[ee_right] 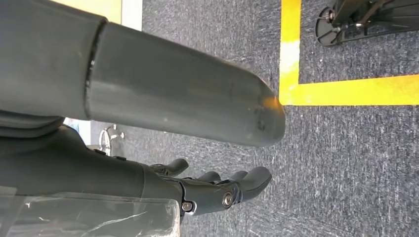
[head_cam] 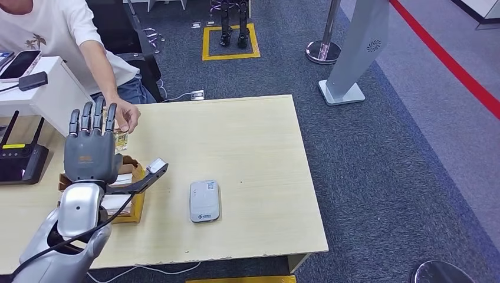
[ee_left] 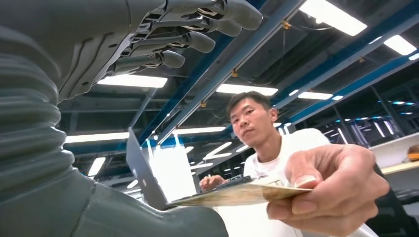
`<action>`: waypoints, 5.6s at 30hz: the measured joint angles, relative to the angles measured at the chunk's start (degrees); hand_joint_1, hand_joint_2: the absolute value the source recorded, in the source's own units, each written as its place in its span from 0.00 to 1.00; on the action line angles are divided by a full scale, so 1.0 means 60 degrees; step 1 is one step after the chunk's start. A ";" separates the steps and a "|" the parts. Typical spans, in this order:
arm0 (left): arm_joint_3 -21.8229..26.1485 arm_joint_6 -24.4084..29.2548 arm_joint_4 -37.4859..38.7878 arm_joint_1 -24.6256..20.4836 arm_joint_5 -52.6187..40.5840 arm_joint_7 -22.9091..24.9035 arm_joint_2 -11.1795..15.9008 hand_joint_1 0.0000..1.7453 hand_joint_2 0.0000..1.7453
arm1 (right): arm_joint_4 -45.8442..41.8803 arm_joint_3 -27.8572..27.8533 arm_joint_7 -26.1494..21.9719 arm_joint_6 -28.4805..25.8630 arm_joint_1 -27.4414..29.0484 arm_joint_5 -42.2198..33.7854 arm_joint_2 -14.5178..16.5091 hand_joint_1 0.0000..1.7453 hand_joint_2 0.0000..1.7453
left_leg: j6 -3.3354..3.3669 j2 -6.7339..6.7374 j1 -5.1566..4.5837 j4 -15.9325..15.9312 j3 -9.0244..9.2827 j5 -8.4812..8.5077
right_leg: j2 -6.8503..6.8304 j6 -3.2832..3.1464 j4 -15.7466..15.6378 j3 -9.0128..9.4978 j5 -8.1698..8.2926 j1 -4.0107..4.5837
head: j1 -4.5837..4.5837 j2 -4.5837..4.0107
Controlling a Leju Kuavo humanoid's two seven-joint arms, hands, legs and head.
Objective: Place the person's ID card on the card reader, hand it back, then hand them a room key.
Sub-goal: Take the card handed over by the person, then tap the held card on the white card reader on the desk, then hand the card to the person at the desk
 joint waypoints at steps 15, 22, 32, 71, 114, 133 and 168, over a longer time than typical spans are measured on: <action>0.0001 -0.0344 0.0610 -0.0316 0.0000 -0.0215 -0.0217 1.00 1.00 | 0.0000 0.0018 0.0005 -0.0001 0.0001 0.0013 0.0002 0.00 0.00 | 0.0000 0.0000 0.0000 0.0000 -0.0002 0.0000 | 0.0000 0.0000 0.0000 0.0000 0.0000 0.0000 | 0.0000 0.0000; 0.0014 -0.0188 0.0608 -0.0251 0.0000 -0.0464 -0.0319 1.00 1.00 | 0.0000 0.0036 -0.0001 -0.0015 0.0001 0.0015 0.0002 0.00 0.00 | 0.0000 -0.0002 0.0001 0.0000 -0.0002 0.0000 | -0.0002 0.0000 0.0001 0.0000 0.0000 0.0000 | 0.0001 0.0000; 0.0018 -0.0013 0.0606 -0.0250 -0.0001 -0.0493 -0.0464 1.00 1.00 | 0.0000 0.0121 -0.0005 -0.0016 0.0001 0.0019 0.0001 0.00 0.00 | 0.0000 -0.0001 0.0000 0.0000 -0.0002 0.0000 | -0.0001 0.0000 0.0001 0.0000 0.0000 0.0000 | 0.0001 0.0000; 0.0352 0.1533 0.1999 0.0747 0.0000 -0.2741 -0.2814 1.00 1.00 | -0.0015 0.0277 0.0007 0.0015 -0.0002 0.0190 0.0002 0.00 0.00 | 0.0007 -0.0002 -0.0001 0.0000 -0.0005 -0.0006 | -0.0003 0.0001 -0.0001 0.0000 -0.0001 -0.0002 | -0.0001 0.0000; 0.1962 0.1849 0.4088 0.1852 0.0000 -0.4163 -0.5108 1.00 1.00 | -0.0075 0.0355 0.0108 -0.0018 -0.0003 0.0161 0.0003 0.00 0.00 | 0.0017 -0.0005 -0.0002 0.0000 -0.0007 -0.0012 | -0.0009 0.0003 -0.0001 0.0001 -0.0002 -0.0003 | -0.0001 0.0000; 0.2576 0.2158 0.4225 0.1907 0.0045 -0.4286 -0.5286 1.00 1.00 | -0.0076 0.0356 0.0153 -0.0016 0.0005 0.0081 0.0067 0.00 0.00 | 0.0017 -0.0005 -0.0001 0.0000 -0.0005 -0.0011 | -0.0010 0.0003 0.0000 0.0004 -0.0002 -0.0002 | -0.0001 0.0000; 0.4027 0.1638 0.2413 -0.1381 0.0000 -0.2376 -0.2043 1.00 1.00 | -0.0073 0.0719 0.0076 0.0278 0.0020 0.0727 0.0064 0.00 0.00 | 0.0002 -0.0003 0.0002 0.0000 -0.0001 0.0004 | -0.0003 -0.0001 0.0004 -0.0002 0.0001 0.0001 | -0.0003 0.0000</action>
